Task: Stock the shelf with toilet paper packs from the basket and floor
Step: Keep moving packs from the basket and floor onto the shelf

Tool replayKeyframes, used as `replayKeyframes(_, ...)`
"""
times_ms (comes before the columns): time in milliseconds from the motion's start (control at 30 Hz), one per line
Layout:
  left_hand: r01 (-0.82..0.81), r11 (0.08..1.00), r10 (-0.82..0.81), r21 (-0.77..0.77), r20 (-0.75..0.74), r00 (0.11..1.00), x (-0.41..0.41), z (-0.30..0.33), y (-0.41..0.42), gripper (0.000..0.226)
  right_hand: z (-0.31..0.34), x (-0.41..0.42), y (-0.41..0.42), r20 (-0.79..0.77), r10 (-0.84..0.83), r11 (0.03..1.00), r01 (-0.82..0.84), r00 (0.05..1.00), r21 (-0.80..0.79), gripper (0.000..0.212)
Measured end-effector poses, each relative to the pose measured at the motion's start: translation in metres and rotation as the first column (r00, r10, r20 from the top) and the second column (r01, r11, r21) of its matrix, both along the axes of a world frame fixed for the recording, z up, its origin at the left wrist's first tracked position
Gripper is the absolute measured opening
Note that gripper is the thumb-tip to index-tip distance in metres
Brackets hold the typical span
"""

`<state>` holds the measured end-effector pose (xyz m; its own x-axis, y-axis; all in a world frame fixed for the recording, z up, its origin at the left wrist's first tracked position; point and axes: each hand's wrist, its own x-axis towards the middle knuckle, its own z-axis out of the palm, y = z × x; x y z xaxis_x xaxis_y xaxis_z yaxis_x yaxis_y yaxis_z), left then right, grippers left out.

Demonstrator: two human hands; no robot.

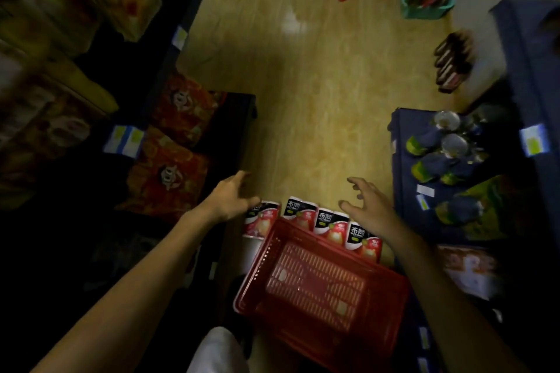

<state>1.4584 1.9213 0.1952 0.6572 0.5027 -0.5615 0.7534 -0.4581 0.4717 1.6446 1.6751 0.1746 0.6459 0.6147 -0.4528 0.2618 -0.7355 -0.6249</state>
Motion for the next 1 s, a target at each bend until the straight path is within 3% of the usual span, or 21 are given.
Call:
replayKeyframes(233, -0.034, 0.996, 0.032, -0.077, -0.031, 0.999, -0.005, -0.211, 0.054, 0.07, -0.201, 0.001, 0.04, -0.021, -0.041, 0.999, 0.041, 0.999, 0.0, 0.06)
replayKeyframes(433, -0.084, 0.99, 0.078, -0.109, -0.057, 0.995, -0.001, -0.382, 0.089, 0.081, -0.342, 0.026, 0.062, 0.03, -0.03, 0.999, 0.031, 0.999, -0.034, 0.063)
replayKeyframes(600, -0.138, 0.967, 0.122, -0.216, -0.085, 0.989, 0.006, -0.492, 0.105, 0.116, -0.415, 0.051, 0.075, 0.127, 0.017, 0.998, -0.01, 0.992, -0.061, 0.065)
replayKeyframes(733, -0.218, 0.925, 0.21, -0.311, -0.059, 0.976, 0.01, -0.543, 0.109, 0.103, -0.451, 0.066, 0.082, 0.169, 0.066, 0.993, -0.048, 0.983, -0.106, 0.066)
replayKeyframes(867, -0.251, 0.89, 0.26, -0.381, -0.03, 0.965, 0.009, -0.562, 0.118, 0.115, -0.47, 0.071, 0.089, 0.177, 0.09, 0.987, -0.065, 0.98, -0.145, 0.065)
replayKeyframes(1000, -0.264, 0.9, 0.295, -0.347, 0.038, 0.955, 0.0, -0.57, 0.116, 0.081, -0.48, 0.065, 0.093, 0.119, 0.132, 0.975, -0.107, 0.984, -0.194, 0.066)
